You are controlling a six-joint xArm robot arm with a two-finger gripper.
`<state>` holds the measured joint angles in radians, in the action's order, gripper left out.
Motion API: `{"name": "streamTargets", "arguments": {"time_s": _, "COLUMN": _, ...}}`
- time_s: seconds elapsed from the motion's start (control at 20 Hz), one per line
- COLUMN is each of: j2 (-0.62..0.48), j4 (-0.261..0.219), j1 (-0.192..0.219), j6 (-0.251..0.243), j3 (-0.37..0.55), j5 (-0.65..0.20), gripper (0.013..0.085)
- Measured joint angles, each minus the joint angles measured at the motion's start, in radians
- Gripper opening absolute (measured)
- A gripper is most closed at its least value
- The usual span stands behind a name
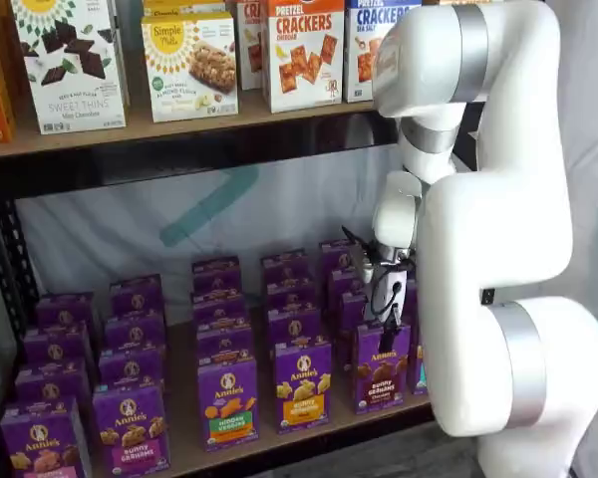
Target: Pick up the purple box with a brown patch in the center, on the bottom shelf, the fifth box from the left
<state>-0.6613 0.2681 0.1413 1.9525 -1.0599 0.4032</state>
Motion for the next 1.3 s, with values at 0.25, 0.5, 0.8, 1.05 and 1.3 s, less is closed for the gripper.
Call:
{"name": "streamTargets", "arguments": {"time_s": 0.25, "j2": -0.055, "j4": -0.053, "j1": 0.001, "j6": -0.048, "j3": -0.060, "j5": 0.013, "gripper": 0.0850}}
{"name": "streamTargets", "arguments": {"time_s": 0.5, "j2": -0.094, "j4": 0.048, "j1": -0.003, "j6": 0.041, "j3": -0.100, "j5": 0.002, "gripper": 0.0850}}
{"name": "streamTargets", "arguments": {"time_s": 0.8, "j2": -0.137, "j4": 0.206, "j1": -0.007, "j6": 0.181, "j3": -0.144, "j5": -0.037, "gripper": 0.0850}}
{"name": "streamTargets", "arguments": {"time_s": 1.05, "j2": -0.184, "j4": 0.188, "j1": 0.003, "j6": 0.174, "j3": -0.204, "j5": -0.050, "gripper": 0.0850}}
{"name": "streamTargets", "arguments": {"time_s": 1.3, "j2": -0.234, "j4": 0.023, "j1": 0.017, "j6": 0.038, "j3": -0.258, "j5": -0.055, "gripper": 0.0850}}
